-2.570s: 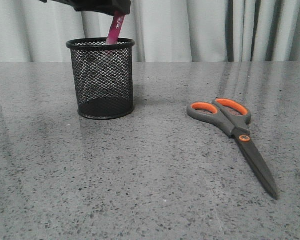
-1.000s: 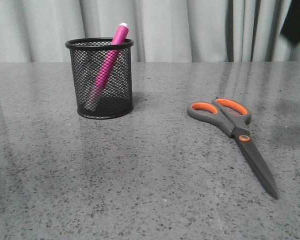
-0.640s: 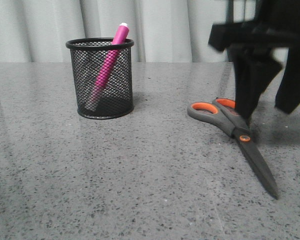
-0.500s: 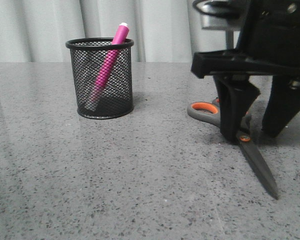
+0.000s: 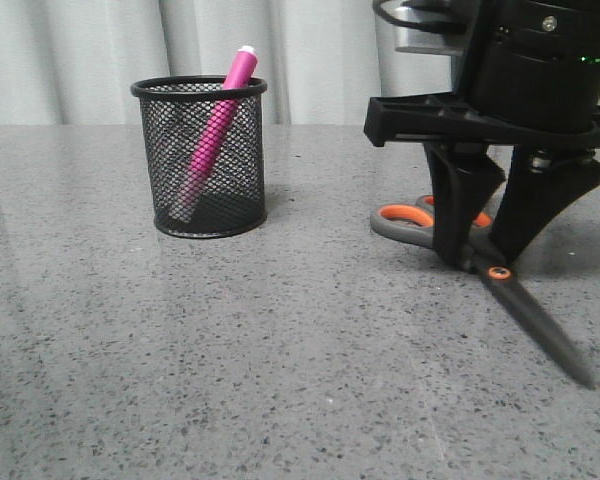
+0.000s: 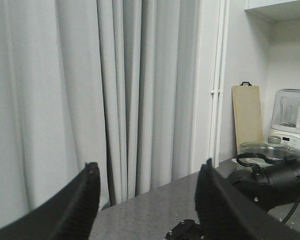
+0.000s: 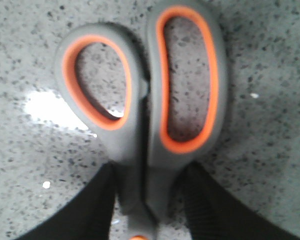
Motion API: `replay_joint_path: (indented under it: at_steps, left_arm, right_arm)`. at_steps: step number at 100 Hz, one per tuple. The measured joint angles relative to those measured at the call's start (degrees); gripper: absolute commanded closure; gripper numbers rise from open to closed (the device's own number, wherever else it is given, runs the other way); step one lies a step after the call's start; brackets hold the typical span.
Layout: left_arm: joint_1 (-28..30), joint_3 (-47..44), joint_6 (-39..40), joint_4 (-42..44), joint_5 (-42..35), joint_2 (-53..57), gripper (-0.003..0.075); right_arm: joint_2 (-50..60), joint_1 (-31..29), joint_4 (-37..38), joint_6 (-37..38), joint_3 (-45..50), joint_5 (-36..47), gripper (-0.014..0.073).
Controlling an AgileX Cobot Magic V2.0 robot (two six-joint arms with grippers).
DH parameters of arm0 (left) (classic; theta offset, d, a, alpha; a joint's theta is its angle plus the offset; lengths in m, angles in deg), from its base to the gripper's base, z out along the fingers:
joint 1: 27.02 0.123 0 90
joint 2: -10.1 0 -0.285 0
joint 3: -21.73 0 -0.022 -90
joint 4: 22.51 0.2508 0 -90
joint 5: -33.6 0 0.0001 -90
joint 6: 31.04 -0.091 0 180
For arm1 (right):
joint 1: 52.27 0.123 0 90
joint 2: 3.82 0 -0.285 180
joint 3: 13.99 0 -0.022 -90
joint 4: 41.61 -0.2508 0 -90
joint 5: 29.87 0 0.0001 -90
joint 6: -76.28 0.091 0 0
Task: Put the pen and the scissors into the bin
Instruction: 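Lower the right gripper onto the scissors handles and grasp them, then lift the scissors upright with the right gripper over the mesh cup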
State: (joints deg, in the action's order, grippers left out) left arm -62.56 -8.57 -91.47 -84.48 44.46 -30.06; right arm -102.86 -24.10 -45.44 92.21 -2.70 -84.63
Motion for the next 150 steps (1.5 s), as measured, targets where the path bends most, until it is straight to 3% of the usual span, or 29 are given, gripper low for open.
replay_joint_path:
  at_steps: [17,30,58,82,101,124,150]
  left_arm:
    - [0.0,0.0,0.0,0.0,0.1,0.0,0.0337]
    - [0.0,0.0,0.0,0.0,0.1,0.0,0.0337]
    - [0.0,0.0,0.0,0.0,0.4,0.1,0.0346]
    - [0.0,-0.2,0.0,-0.1,0.4,0.2,0.0346]
    - [0.0,-0.2,0.0,-0.2,0.4,0.2,0.0346]
    - [0.0,-0.2,0.0,-0.2,0.5,0.2,0.0346]
    - [0.0,-0.2,0.0,-0.2,2.3,0.7,0.0346]
  right_arm:
    - [-2.3,0.4,0.8,0.2,-1.1,-2.0,0.041]
    - [-3.2,1.1,2.2,0.3,-1.7,-2.7,0.067]
    - [-3.4,1.4,3.8,0.6,-7.6,-1.2,0.0656]
    - [0.5,4.0,5.5,0.6,-22.5,11.1,0.0656]
    - [0.6,7.6,6.4,-0.4,-24.7,25.5,0.0656]
    - [-2.3,11.1,11.7,-1.0,-18.6,46.5,0.0656]
    - [-4.8,11.5,12.8,-1.2,-5.8,61.4,0.0656]
